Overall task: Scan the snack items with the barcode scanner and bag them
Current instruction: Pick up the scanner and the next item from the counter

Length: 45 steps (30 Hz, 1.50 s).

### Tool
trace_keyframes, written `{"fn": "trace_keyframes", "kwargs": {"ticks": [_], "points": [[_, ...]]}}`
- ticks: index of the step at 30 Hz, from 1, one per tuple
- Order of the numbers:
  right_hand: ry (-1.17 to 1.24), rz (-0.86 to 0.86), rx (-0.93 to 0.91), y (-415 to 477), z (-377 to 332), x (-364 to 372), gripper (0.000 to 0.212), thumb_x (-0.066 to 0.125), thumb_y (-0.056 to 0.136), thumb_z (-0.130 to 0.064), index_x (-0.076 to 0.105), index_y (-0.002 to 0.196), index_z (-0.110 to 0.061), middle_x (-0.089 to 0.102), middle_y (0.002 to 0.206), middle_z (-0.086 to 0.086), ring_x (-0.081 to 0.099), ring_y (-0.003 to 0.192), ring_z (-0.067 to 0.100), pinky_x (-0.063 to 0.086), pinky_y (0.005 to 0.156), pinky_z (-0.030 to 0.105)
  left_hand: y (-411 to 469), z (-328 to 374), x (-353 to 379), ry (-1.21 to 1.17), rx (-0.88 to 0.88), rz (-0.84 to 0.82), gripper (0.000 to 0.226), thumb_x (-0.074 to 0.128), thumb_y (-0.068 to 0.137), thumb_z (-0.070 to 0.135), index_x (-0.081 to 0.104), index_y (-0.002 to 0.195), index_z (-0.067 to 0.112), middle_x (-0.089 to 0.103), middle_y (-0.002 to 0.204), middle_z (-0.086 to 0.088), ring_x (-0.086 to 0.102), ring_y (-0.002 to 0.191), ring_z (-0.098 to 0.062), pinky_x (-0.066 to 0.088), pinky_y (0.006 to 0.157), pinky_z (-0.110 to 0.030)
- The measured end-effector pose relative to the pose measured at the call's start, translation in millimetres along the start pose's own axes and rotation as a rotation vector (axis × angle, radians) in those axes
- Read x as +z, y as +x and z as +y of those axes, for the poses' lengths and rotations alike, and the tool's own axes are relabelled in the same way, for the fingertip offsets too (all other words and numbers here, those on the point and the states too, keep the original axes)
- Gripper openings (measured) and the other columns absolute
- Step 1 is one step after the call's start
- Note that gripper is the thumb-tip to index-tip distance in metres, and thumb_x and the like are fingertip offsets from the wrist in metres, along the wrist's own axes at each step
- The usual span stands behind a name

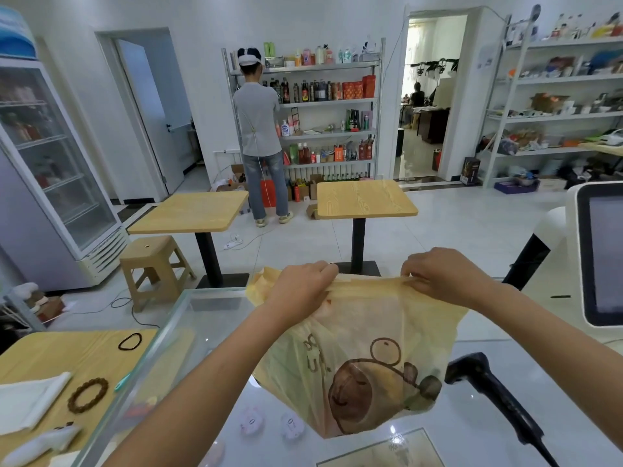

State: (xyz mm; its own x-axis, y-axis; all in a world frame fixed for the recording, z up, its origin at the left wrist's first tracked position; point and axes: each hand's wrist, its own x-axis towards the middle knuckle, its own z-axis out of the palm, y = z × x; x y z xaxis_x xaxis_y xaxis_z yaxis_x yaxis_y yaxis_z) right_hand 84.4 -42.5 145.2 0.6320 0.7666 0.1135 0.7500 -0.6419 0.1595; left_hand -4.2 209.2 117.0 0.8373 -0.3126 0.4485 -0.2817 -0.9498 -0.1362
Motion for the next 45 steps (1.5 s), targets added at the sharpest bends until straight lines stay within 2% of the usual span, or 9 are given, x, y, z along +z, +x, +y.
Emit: {"fn": "trace_keyframes", "kwargs": {"ticks": [3, 6, 13, 24, 28, 32, 35, 38, 45], "points": [[-0.083, 0.008, -0.015, -1.4, -1.2, -0.1, 0.023, 0.043, 0.099, -0.030, 0.063, 0.104, -0.021, 0.066, 0.099, -0.006, 0.059, 0.085, 0.014, 0.039, 0.082, 0.023, -7.7, -1.7, 0.6, -0.038, 0.033, 0.040, 0.021, 0.058, 0.083, 0.032, 0.050, 0.084, 0.013, 0.050, 0.075, 0.001, 0.042, 0.056, -0.015, 0.025, 0.042, -0.026], [-0.267, 0.338, -0.089, -3.8, -4.0, 23.9, 0.005, 0.069, 0.080, -0.013, 0.065, 0.082, -0.012, 0.065, 0.073, 0.002, 0.061, 0.061, 0.021, 0.051, 0.078, 0.034, -17.9, -4.3, -3.3, -0.031, 0.069, 0.068, 0.037, 0.046, 0.085, 0.056, 0.049, 0.093, 0.019, 0.049, 0.082, 0.006, 0.036, 0.062, -0.007, 0.030, 0.045, -0.023], [-0.356, 0.724, -0.239, -28.1, -5.5, 81.1, 0.021, 0.038, 0.091, 0.004, 0.041, 0.080, -0.014, 0.051, 0.061, 0.004, 0.048, 0.051, 0.021, 0.050, 0.073, 0.036, -45.8, -4.3, 0.0, 0.196, 0.391, 0.157, 0.033, 0.061, 0.067, 0.000, 0.039, 0.087, 0.015, 0.045, 0.073, -0.003, 0.037, 0.057, -0.016, 0.022, 0.043, -0.025], [-0.149, 0.663, -0.163, -86.0, -6.2, 110.3, 0.017, 0.044, 0.080, -0.001, 0.048, 0.091, -0.013, 0.056, 0.083, 0.005, 0.057, 0.068, 0.026, 0.043, 0.083, 0.035, -89.5, -20.6, 10.1, 0.210, 0.453, 0.310, 0.014, 0.057, 0.088, 0.001, 0.061, 0.097, 0.011, 0.057, 0.079, -0.003, 0.049, 0.066, -0.017, 0.045, 0.058, -0.027], [-0.021, 0.642, -0.124, -89.1, -4.0, 110.5, 0.012, 0.051, 0.075, -0.010, 0.051, 0.086, -0.015, 0.058, 0.085, 0.005, 0.053, 0.075, 0.022, 0.044, 0.086, 0.039, -113.4, -25.6, 17.9, 0.148, 0.349, 0.313, 0.029, 0.056, 0.089, 0.015, 0.065, 0.116, 0.010, 0.067, 0.099, -0.005, 0.059, 0.086, -0.021, 0.049, 0.085, -0.038], [0.285, 0.879, 0.157, -68.8, -24.3, 64.7, 0.025, 0.041, 0.082, -0.012, 0.065, 0.079, -0.005, 0.064, 0.093, 0.011, 0.053, 0.093, 0.024, 0.041, 0.085, 0.035, -91.0, 5.1, -4.5, -0.184, 0.040, 0.527, 0.030, 0.049, 0.094, 0.023, 0.074, 0.086, 0.009, 0.068, 0.105, -0.007, 0.061, 0.098, -0.020, 0.047, 0.092, -0.046], [0.491, 0.704, 0.333, -24.0, -61.6, 38.3, 0.040, 0.035, 0.094, -0.028, 0.063, 0.117, -0.010, 0.057, 0.129, 0.006, 0.048, 0.122, 0.022, 0.030, 0.107, 0.036, -36.6, 35.6, -12.0, -0.197, -0.253, 0.486, 0.028, 0.047, 0.095, 0.025, 0.070, 0.105, 0.012, 0.060, 0.127, -0.009, 0.054, 0.117, -0.021, 0.042, 0.100, -0.042], [0.348, 0.356, 0.341, 5.1, -84.5, 51.2, 0.058, 0.019, 0.098, -0.049, 0.034, 0.147, -0.022, 0.028, 0.156, 0.000, 0.023, 0.145, 0.017, 0.010, 0.118, 0.042, -17.8, 42.1, 7.4, -0.130, -0.420, 0.041, 0.050, 0.033, 0.101, 0.038, 0.025, 0.149, 0.026, 0.017, 0.158, -0.004, 0.015, 0.145, -0.020, 0.015, 0.116, -0.041], [0.493, 0.026, 0.477, 0.1, -76.4, 87.7, 0.068, 0.023, 0.095, -0.061, 0.008, 0.154, -0.030, 0.003, 0.163, -0.002, 0.004, 0.149, 0.017, 0.002, 0.119, 0.044, -43.2, 23.5, 38.4, -0.388, -0.648, -0.292, 0.062, 0.023, 0.097, 0.056, 0.007, 0.152, 0.031, 0.001, 0.160, -0.002, -0.002, 0.147, -0.015, 0.004, 0.119, -0.038]]}}
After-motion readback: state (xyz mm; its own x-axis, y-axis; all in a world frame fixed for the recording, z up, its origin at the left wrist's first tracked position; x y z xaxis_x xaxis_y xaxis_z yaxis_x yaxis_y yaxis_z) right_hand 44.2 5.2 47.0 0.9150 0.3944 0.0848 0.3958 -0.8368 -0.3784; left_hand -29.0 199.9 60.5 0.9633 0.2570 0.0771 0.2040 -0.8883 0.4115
